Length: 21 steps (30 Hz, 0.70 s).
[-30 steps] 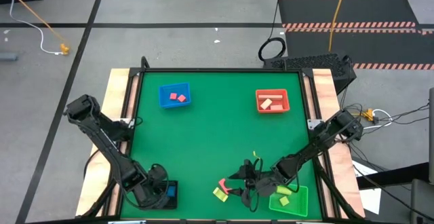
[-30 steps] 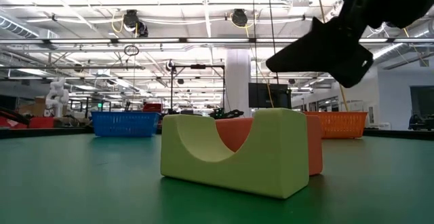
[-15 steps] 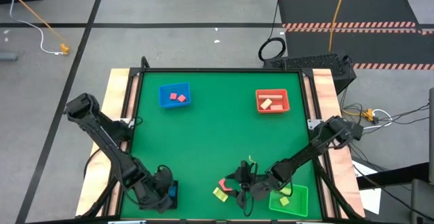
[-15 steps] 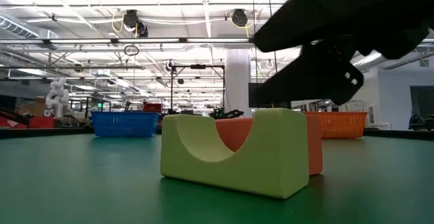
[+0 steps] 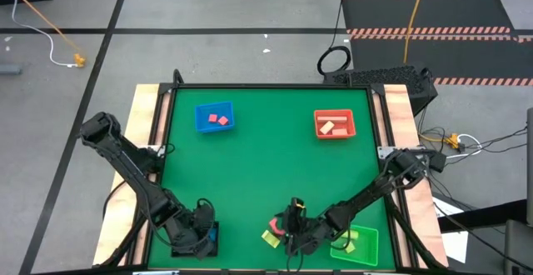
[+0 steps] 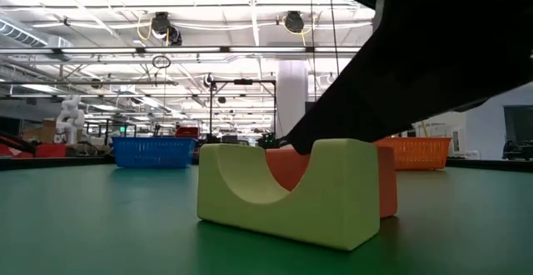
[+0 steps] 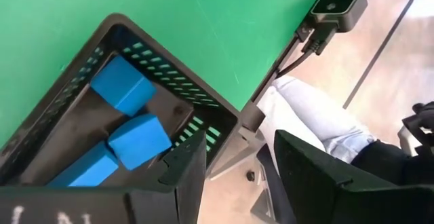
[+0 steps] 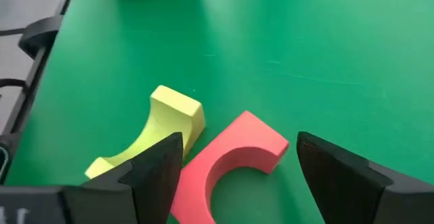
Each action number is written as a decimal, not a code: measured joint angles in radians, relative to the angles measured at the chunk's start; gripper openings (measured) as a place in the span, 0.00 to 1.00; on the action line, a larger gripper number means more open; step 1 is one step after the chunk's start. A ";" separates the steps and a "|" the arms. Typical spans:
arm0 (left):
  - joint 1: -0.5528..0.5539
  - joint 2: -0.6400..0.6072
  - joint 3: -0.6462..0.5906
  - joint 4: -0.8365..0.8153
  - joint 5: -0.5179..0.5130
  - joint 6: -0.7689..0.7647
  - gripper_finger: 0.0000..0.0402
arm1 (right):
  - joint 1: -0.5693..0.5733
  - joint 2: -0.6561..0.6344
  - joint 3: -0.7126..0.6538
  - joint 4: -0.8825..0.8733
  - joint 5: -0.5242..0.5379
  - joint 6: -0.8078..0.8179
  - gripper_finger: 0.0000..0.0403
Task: Sort & place blocks by color
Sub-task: Put the orange block in the blue basket
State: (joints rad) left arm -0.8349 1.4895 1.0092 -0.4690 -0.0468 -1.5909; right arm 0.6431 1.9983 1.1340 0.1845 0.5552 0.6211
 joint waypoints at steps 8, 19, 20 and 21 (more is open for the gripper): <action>0.000 0.000 0.000 0.000 -0.008 0.000 0.44 | -0.002 -0.003 0.003 -0.092 0.005 0.020 0.61; 0.000 0.000 0.000 0.001 -0.008 0.005 0.44 | -0.003 -0.003 0.003 -0.230 -0.052 0.029 0.60; 0.000 0.000 0.000 0.001 -0.008 0.005 0.44 | -0.003 -0.003 0.003 -0.255 -0.063 0.033 0.60; 0.000 0.000 0.000 0.001 -0.008 0.005 0.44 | -0.006 -0.003 0.003 -0.274 -0.074 0.043 0.60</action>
State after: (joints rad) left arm -0.8352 1.4895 1.0092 -0.4683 -0.0547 -1.5857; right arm 0.6369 1.9950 1.1369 -0.0893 0.4815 0.6638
